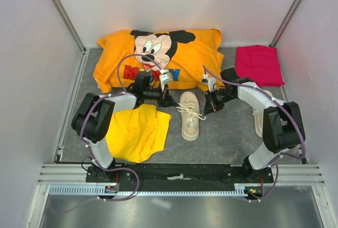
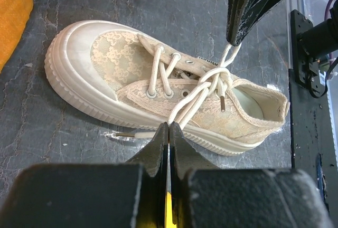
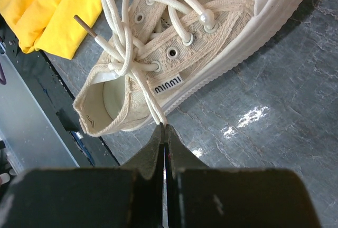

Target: Tie the shoes

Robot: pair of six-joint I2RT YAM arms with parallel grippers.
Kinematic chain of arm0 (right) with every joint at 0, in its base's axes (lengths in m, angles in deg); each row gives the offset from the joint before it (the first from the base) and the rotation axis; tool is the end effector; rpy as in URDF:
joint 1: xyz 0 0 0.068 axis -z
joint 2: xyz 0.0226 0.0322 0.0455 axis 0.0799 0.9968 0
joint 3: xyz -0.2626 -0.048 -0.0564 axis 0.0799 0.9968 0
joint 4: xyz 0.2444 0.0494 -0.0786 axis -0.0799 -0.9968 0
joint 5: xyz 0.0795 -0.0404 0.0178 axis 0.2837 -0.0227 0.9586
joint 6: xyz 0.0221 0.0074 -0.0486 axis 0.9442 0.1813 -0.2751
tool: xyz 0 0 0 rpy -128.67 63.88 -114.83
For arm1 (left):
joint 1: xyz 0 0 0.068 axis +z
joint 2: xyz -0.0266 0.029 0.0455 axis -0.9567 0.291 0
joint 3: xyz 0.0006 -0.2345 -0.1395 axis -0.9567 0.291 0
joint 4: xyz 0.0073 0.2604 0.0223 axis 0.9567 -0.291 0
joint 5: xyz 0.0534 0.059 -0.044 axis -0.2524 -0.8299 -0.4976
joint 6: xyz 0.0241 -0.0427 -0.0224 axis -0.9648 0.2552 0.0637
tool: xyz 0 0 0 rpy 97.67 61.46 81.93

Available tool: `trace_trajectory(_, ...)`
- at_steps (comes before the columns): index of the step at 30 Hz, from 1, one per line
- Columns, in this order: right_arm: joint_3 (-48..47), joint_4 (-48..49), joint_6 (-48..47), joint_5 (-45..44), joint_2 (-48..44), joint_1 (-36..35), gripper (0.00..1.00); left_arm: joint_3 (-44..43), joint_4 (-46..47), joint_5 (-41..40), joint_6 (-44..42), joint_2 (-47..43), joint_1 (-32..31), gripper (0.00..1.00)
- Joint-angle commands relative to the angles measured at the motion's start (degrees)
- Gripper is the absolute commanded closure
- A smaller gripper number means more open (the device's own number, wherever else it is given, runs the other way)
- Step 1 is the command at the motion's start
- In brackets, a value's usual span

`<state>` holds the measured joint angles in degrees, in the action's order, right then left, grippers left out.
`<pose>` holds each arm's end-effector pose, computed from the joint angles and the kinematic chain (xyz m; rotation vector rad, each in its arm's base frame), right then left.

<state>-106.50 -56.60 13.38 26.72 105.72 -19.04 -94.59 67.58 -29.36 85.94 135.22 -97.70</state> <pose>0.2912 0.0994 0.2059 -0.7639 2.5693 1.0244 0.3189 -0.1788 0.1725 1.0459 1.8321 -1.2771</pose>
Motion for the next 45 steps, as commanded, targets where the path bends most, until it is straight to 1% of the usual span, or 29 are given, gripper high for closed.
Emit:
trace_trajectory(1, -0.3, -0.5, -1.3, 0.6, -1.7, 0.2, 1.0, -0.3, 0.4, -0.4, -3.2, -2.5, 0.5, 0.98)
trace_trajectory(3, -0.6, -0.3, -1.3, 1.9, -1.5, 0.1, 1.0, -0.1, 0.7, 0.5, -4.4, -2.8, 0.5, 0.97)
trace_trajectory(4, -0.8, -0.3, -1.3, 2.3, -1.1, 0.1, 1.0, -0.1, 1.0, 1.6, -5.6, -3.0, 0.5, 0.9)
trace_trajectory(6, -0.9, -0.3, -1.3, 3.8, -0.8, 0.1, 1.0, 0.2, 1.2, 2.2, -7.4, -3.8, 0.5, 0.79)
trace_trajectory(7, -1.0, -0.3, -1.3, 4.1, -0.6, 0.2, 1.0, 0.3, 1.4, 2.0, -8.2, -4.2, 0.5, 0.7)
trace_trajectory(10, -1.4, -0.3, -1.3, 4.8, -0.1, 0.2, 1.0, 0.6, 1.4, 2.0, -13.0, -6.1, 0.8, 0.61)
trace_trajectory(12, -1.5, -0.4, -1.3, 4.9, 0.0, 0.1, 1.0, 0.6, 1.2, 2.0, -16.3, -7.3, 1.2, 0.6)
trace_trajectory(13, -1.7, -0.3, -1.3, 5.0, 0.1, 0.1, 1.0, 0.6, 0.4, 3.9, -20.6, -7.6, 1.2, 0.58)
trace_trajectory(17, -2.0, -0.5, -1.5, 5.0, 0.2, 0.1, 1.0, -0.7, -6.3, 6.9, -32.0, -8.8, 0.1, 0.55)
trace_trajectory(18, -2.1, -0.4, -1.6, 4.9, 0.2, 0.2, 1.0, -2.1, -10.5, 7.4, -34.2, -8.3, -0.2, 0.55)
trace_trajectory(19, -2.1, -0.5, -1.6, 4.9, 0.2, 0.2, 1.0, -2.7, -12.0, 7.6, -38.3, -8.2, -0.9, 0.54)
trace_trajectory(21, -2.1, -0.5, -1.6, 4.8, 0.3, 0.1, 1.0, -3.4, -13.9, 7.5, -41.1, -8.1, -1.7, 0.54)
trace_trajectory(22, -2.1, -0.4, -1.5, 4.8, 0.3, 0.1, 1.0, -3.7, -14.7, 7.0, -44.0, -8.0, -2.6, 0.53)
trace_trajectory(25, -2.1, -0.4, -1.3, 5.1, 0.4, 0.2, 1.0, -4.5, -17.2, 6.6, -47.9, -7.2, -4.3, 0.52)
trace_trajectory(33, -2.1, -0.3, -1.1, 5.3, 0.8, 0.2, 1.0, -6.9, -21.8, 5.7, -53.7, -5.2, -7.3, 0.52)
trace_trajectory(37, -1.9, -0.4, -1.4, 5.4, 0.7, 0.2, 0.99, -7.2, -23.5, 5.4, -56.0, -4.6, -8.2, 0.54)
trace_trajectory(39, -2.1, -0.9, -2.6, 5.9, 0.8, 0.2, 0.91, -7.2, -23.8, 4.8, -56.4, -4.4, -8.4, 0.57)
trace_trajectory(40, -2.3, -1.2, -3.1, 6.2, 0.9, 0.1, 0.82, -7.3, -23.8, 4.7, -56.4, -4.3, -8.5, 0.6)
trace_trajectory(42, -3.1, -1.9, -5.0, 6.6, 1.4, 0.1, 0.73, -7.6, -24.2, 4.5, -56.8, -3.8, -8.5, 0.62)
trace_trajectory(43, -3.7, -2.3, -5.7, 6.7, 1.6, 0.2, 0.64, -7.7, -24.5, 4.2, -57.3, -3.7, -8.5, 0.64)
trace_trajectory(45, -5.3, -2.5, -7.1, 6.7, 2.6, 0.1, 0.59, -7.8, -24.8, 4.1, -57.7, -3.6, -8.5, 0.65)
